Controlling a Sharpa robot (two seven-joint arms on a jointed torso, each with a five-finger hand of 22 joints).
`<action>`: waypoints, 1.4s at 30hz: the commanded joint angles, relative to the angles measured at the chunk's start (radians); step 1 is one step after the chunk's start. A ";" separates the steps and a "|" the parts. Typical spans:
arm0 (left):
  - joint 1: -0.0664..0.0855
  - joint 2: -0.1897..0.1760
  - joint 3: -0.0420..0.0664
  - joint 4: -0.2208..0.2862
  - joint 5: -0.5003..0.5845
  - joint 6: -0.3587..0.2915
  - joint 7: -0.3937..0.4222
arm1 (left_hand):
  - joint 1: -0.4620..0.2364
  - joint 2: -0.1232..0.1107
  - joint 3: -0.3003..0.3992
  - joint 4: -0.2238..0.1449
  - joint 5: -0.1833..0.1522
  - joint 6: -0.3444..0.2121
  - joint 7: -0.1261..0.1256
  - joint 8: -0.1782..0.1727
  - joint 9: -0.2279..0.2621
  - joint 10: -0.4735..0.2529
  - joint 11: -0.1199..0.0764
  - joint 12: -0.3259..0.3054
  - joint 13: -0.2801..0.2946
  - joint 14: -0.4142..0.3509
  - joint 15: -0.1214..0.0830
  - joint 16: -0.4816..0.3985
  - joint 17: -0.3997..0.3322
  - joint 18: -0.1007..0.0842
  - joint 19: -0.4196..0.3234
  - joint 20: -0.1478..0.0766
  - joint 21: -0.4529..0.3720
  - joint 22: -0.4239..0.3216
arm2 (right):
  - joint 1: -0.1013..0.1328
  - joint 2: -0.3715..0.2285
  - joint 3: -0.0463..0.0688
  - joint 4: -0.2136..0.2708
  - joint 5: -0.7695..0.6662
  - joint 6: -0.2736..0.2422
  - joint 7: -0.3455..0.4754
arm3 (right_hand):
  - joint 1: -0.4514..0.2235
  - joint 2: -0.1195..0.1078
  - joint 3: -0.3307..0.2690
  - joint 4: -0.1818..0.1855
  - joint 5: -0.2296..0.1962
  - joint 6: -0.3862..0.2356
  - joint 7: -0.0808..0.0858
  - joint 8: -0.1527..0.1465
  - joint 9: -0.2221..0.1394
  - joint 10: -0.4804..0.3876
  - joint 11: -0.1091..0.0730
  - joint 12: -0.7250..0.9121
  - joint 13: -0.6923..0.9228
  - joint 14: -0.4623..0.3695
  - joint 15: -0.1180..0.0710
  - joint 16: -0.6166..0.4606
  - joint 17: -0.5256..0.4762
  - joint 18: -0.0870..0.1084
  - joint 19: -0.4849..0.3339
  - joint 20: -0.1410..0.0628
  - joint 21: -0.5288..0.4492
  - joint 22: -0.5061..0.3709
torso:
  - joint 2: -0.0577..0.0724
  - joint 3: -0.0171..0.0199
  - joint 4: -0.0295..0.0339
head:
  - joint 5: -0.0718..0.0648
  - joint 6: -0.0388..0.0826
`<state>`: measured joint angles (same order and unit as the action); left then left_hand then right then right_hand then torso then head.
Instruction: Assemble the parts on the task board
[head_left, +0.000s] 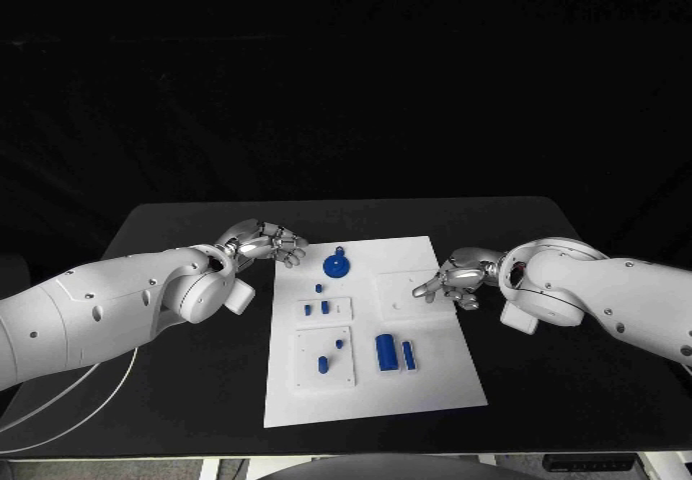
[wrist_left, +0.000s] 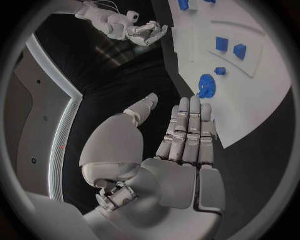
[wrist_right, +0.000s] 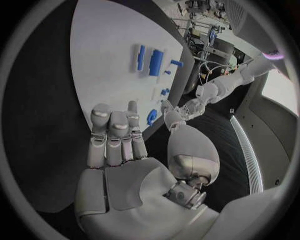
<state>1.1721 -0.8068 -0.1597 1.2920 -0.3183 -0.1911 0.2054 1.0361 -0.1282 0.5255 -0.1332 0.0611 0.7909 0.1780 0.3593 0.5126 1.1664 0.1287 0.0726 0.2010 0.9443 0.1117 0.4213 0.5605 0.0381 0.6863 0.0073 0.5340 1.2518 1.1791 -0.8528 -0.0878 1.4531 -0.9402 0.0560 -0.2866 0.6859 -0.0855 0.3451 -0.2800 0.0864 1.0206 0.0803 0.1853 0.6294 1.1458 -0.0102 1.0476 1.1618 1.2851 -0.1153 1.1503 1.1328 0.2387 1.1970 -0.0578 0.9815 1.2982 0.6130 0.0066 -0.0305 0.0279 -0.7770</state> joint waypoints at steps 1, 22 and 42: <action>0.001 0.002 0.002 -0.010 0.038 -0.022 0.036 | 0.003 0.008 0.002 0.000 -0.001 -0.005 0.000 0.006 -0.001 -0.003 0.000 0.003 -0.001 0.008 0.000 -0.007 0.002 0.021 0.001 0.004 -0.005 0.002 | 0.011 0.019 0.001 -0.042 0.111 -0.098 0.159 | 0.001 0.009 0.006 -0.004 0.026 -0.036 0.028 -0.005 -0.002 -0.005 0.005 -0.002 -0.001 -0.006 0.003 -0.007 0.000 0.023 0.000 -0.009 -0.008 -0.002 | 0.001 -0.0005 0.0014 | -0.001 0.028; 0.077 0.031 0.009 -0.087 0.184 -0.031 0.076 | 0.016 0.023 0.004 -0.021 0.001 -0.003 -0.002 0.009 -0.008 -0.008 0.003 -0.002 -0.004 -0.036 0.018 -0.052 0.001 0.014 -0.025 0.019 -0.030 0.009 | -0.003 0.234 0.065 -0.463 0.477 -0.183 0.475 | 0.222 0.034 0.188 -0.003 -0.002 -0.113 0.094 -0.007 -0.002 -0.235 0.117 -0.524 -0.513 -0.342 0.189 -0.592 -0.370 -0.041 -0.416 0.184 -0.531 -0.275 | -0.023 -0.0006 0.0033 | 0.012 0.132; 0.068 0.071 0.031 -0.123 0.187 -0.064 0.087 | -1.036 0.128 -0.526 0.133 -0.061 -0.791 -0.178 -0.359 -0.513 -1.166 -0.129 -0.073 -0.201 -0.944 -0.112 -0.421 -0.561 -0.038 -0.686 -0.007 -0.534 -0.511 | -0.055 0.268 0.106 -0.515 0.555 -0.212 0.500 | -0.686 0.085 -0.345 0.280 -0.086 -1.021 -0.080 -0.185 -0.629 -1.146 0.010 -1.048 -1.162 -1.285 0.115 -1.150 -1.133 -0.239 -1.197 0.058 -0.982 -1.298 | -0.041 0.0008 0.0165 | -0.005 0.170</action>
<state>1.2432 -0.7365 -0.1308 1.1562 -0.1389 -0.2289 0.2775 0.6595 -0.0420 0.2381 -0.0760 0.0291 0.3398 0.0751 0.1552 0.2158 0.6743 0.0633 0.0289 0.0707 0.3605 0.0677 0.1299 0.2385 0.0305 0.2629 0.0222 0.1976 1.0162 1.1242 -0.5832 0.0174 0.9245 -0.3978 -0.1327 0.1978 0.4172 -0.0174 0.2198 -0.1291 0.0586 0.3710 0.0856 0.0740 0.2546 0.4243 0.0763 0.0870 0.1169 0.3790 0.0719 0.1328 0.2503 0.0840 0.2862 0.0895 0.1147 0.4009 0.5839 0.0109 -0.0198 0.0314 -0.6098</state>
